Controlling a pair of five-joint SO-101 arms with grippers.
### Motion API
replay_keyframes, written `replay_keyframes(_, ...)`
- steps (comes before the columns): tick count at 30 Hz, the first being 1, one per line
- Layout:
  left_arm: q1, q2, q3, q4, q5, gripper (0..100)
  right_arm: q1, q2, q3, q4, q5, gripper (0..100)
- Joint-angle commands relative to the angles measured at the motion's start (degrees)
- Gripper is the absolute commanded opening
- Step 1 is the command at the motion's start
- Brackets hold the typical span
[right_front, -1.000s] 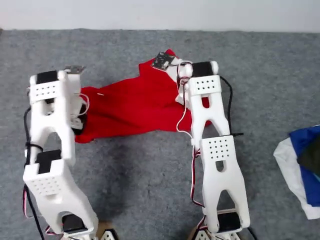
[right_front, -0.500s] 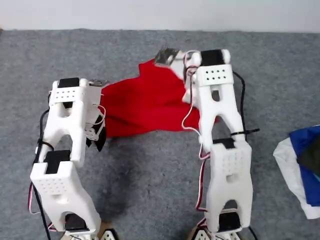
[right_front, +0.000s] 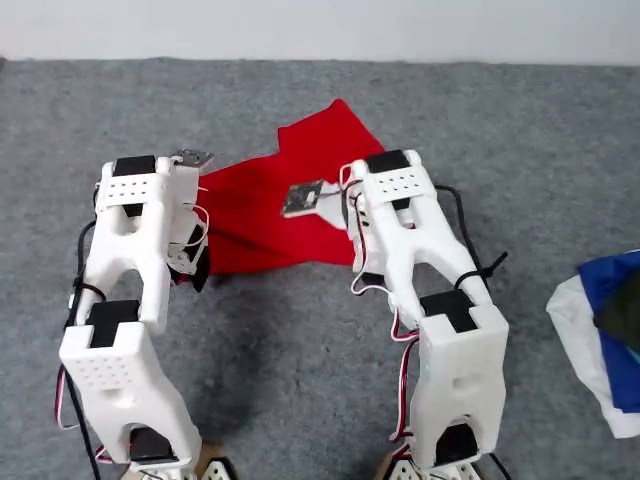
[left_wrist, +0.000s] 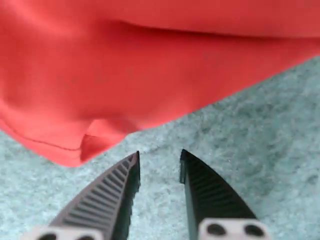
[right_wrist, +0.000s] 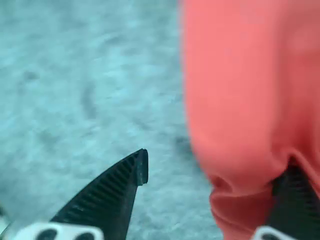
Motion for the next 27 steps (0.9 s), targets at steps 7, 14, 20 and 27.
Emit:
replay_keyframes(7,-0.2,-2.7,0.0,-1.0,-0.2,13,1.5,0.0,-6.3,-2.6,-2.4,39.7)
replay_keyframes(14,-0.1,-2.7,0.0,-0.8,-0.1,13,1.3,5.4,-13.7,-2.7,-2.4,39.8)
replay_keyframes(20,-0.3,-2.7,0.0,0.0,-0.1,13,2.2,14.4,-23.6,2.5,-2.5,39.8)
replay_keyframes(27,0.2,-2.9,-0.3,0.8,3.8,13,2.9,19.6,-39.6,10.6,-2.5,43.7)
